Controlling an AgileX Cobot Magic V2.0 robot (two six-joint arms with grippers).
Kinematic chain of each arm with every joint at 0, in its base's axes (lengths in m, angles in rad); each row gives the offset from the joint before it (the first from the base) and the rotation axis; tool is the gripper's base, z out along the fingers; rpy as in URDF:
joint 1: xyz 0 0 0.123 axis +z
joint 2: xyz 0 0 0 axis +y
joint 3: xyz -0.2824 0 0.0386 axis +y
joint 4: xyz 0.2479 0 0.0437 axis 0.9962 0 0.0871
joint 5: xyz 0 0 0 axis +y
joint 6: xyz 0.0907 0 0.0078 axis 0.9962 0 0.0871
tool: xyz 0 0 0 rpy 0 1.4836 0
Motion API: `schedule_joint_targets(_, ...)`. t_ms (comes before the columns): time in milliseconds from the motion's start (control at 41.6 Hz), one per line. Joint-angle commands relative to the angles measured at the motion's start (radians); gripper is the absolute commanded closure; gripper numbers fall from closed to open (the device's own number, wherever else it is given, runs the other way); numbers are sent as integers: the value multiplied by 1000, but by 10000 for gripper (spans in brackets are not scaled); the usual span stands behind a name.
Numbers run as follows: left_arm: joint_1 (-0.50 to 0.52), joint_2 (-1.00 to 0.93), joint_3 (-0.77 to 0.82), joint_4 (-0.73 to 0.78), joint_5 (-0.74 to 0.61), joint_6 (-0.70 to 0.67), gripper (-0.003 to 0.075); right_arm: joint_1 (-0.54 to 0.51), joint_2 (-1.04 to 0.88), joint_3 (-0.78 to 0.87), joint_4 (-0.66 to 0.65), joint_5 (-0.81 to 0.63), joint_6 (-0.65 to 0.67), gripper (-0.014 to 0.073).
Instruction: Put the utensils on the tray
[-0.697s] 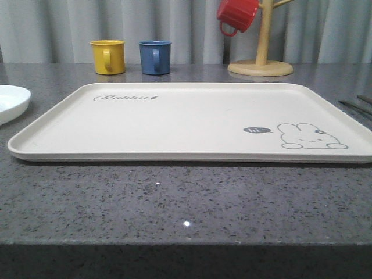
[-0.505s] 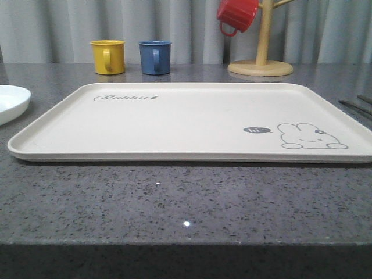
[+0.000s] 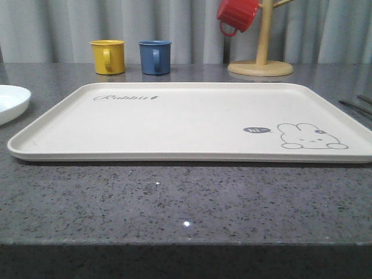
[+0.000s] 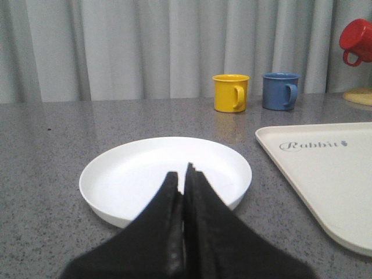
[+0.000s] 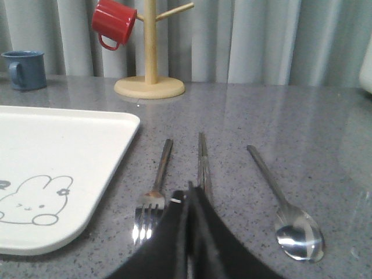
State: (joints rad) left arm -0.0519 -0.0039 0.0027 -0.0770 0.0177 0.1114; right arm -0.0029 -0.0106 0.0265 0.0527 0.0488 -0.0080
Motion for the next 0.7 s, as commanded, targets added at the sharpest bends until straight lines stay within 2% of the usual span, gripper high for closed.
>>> schedule_joint_targets(0,2,-20,12,-29,-155,-9,740,-6,-17,-1,-2,-121,-1,662)
schedule_joint_targets(120,2,-20,-57,-31,-164,-9,740,-6,-17,-64,-2,-79,-1,662)
schedule_joint_targets(240,2,-9,-195,-31,-85,-9,740,-6,-16,-198,-2,36,-1,662)
schedule_joint_targets(385,2,52,-399,4,113,-9,740,-6,30,-378,-2,196,-1,662)
schedule_joint_targets(673,2,292,-769,27,451,-9,740,-6,300,-701,-2,522,-1,662)
